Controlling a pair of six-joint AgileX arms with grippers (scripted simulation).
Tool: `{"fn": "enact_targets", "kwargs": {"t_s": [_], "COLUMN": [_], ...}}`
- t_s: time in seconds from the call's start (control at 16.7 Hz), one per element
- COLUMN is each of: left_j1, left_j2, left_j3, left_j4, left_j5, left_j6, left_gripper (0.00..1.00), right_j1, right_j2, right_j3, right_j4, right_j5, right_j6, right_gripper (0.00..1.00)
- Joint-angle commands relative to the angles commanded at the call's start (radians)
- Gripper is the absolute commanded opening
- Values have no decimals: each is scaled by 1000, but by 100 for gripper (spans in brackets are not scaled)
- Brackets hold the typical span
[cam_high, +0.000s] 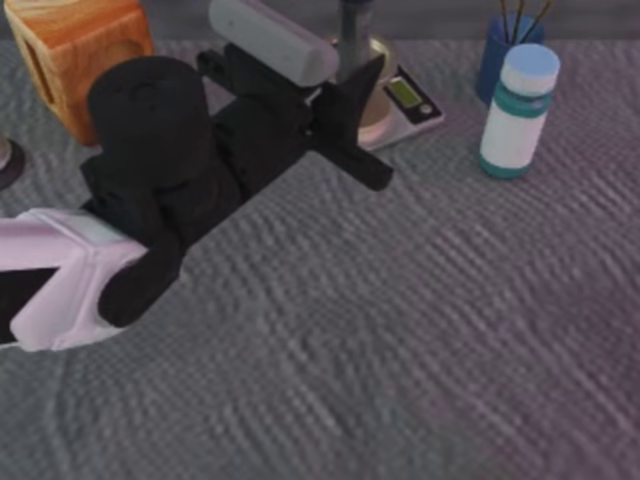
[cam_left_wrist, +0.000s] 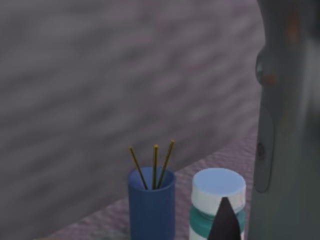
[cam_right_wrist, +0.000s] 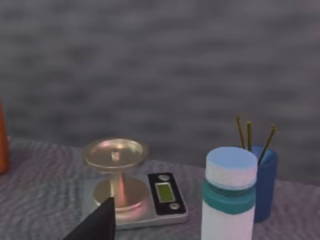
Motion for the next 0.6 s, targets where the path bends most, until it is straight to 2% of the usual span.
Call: {"fn": "enact_targets", "kwargs": {"t_s": [0.36,0.6], "left_j1": [0,0], "left_j2": [0,0], "left_j3": [0,0], "left_j4": [0,0], "left_j5": [0,0], "left_j6": [0,0], "left_gripper": [0,0], "right_j1": [214,321], "right_j2": [439,655], "right_j3": [235,349], "right_j4": [214,318], "right_j5": [-48,-76], "right_j6": [12,17], "right_gripper": [100,100]}}
